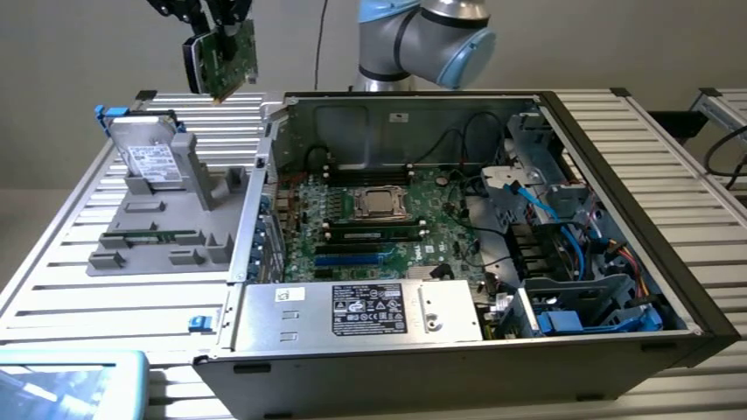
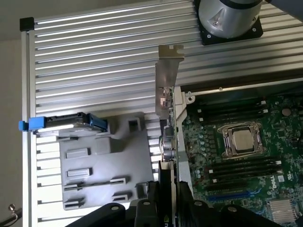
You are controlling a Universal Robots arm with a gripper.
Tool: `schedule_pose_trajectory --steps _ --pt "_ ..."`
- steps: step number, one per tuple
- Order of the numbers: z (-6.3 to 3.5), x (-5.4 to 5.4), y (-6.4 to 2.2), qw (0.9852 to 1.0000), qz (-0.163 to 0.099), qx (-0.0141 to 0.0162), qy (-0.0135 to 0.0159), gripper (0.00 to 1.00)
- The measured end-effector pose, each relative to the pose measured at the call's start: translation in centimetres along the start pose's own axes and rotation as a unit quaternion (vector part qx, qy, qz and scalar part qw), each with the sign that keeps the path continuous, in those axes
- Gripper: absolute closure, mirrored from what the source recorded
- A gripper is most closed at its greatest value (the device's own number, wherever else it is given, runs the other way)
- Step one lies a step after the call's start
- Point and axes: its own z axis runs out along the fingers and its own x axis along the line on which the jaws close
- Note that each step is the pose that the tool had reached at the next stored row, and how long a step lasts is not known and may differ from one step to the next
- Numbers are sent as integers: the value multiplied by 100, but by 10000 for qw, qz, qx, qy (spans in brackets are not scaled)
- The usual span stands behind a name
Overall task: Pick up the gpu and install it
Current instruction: 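Pick up the gpu and move the gpu toward the slot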
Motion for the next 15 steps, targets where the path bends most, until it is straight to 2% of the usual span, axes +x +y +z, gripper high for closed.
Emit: schedule_pose_trajectory --steps 7,15 --pt "-8 -317 38 10000 6 6 35 71" --pt "-10 -673 81 9999 18 17 106 71"
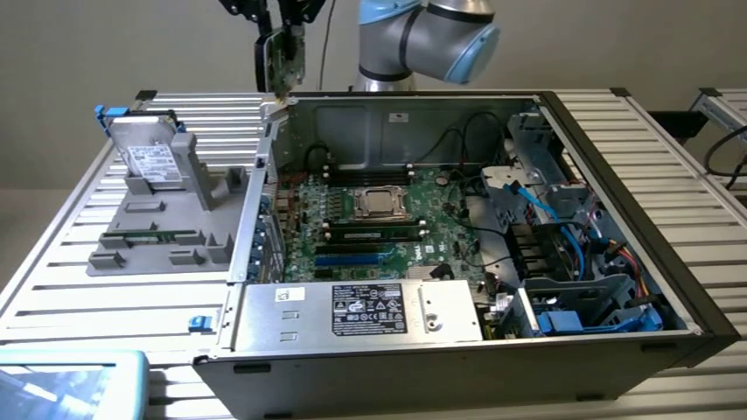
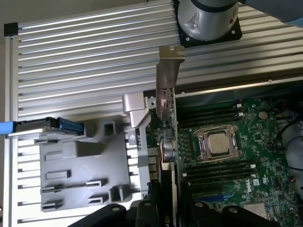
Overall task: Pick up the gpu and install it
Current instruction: 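Pick up the gpu and move the gpu toward the slot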
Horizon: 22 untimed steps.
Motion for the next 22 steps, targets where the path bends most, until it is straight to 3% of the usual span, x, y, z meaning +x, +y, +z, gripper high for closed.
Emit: schedule_pose_trajectory --steps 4,14,22 --pt "-5 -177 24 10000 5 5 28 71" --pt "-20 -544 -15 9999 23 22 139 72" --pt "-13 -802 -65 9998 16 31 190 72"
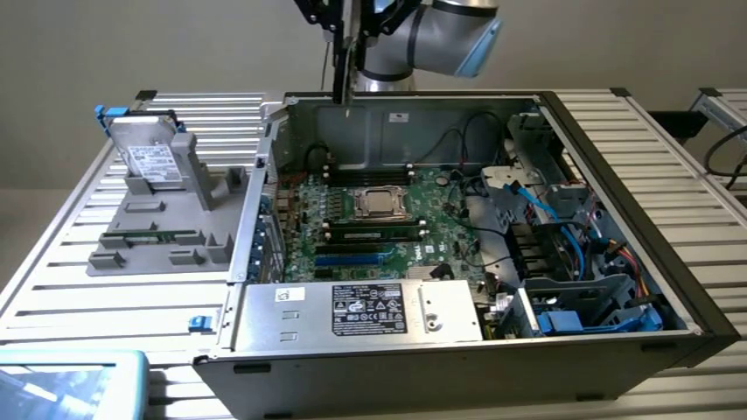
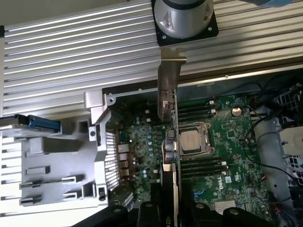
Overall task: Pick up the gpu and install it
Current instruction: 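Pick up the gpu and move the gpu toward the slot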
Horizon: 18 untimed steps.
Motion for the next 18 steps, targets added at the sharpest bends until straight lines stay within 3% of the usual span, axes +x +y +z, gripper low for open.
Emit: schedule_pose_trajectory --steps 15,16,18 --pt "101 -362 2 9999 -146 9 26 72" --pt "102 -389 -3 9999 -147 -2 27 72" --pt "104 -441 -14 9999 -151 -73 37 72"
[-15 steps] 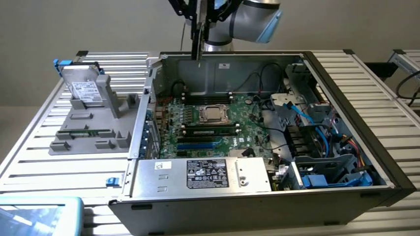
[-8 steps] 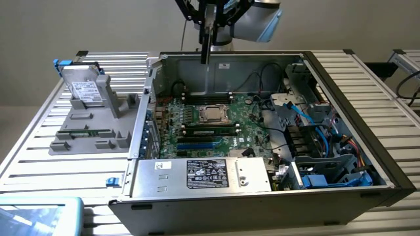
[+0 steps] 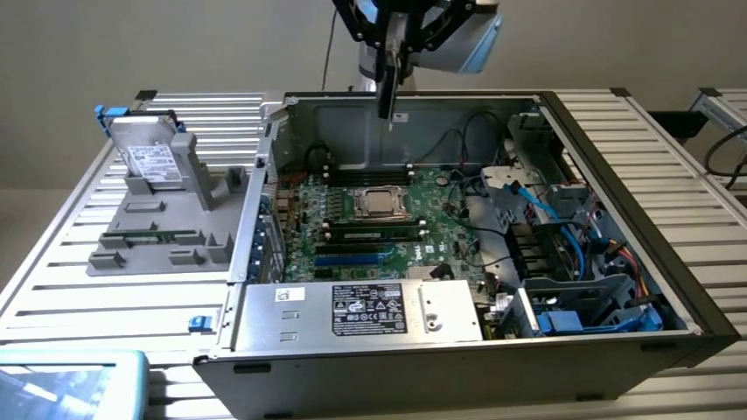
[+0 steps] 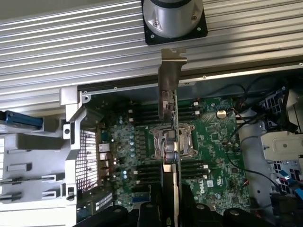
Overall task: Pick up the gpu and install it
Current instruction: 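Pick up the gpu and move the gpu toward the slot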
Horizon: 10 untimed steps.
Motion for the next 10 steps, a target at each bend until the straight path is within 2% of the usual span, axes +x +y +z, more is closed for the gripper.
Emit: schedule_pose_trajectory --steps 3,6,8,10 --pt "8 -47 -36 9999 -8 -116 16 72" --pt "32 -77 -108 9998 -13 -192 26 72" --pt "56 -97 -170 9998 -15 -216 29 72" --pt "82 -116 -228 9997 -15 -223 30 72"
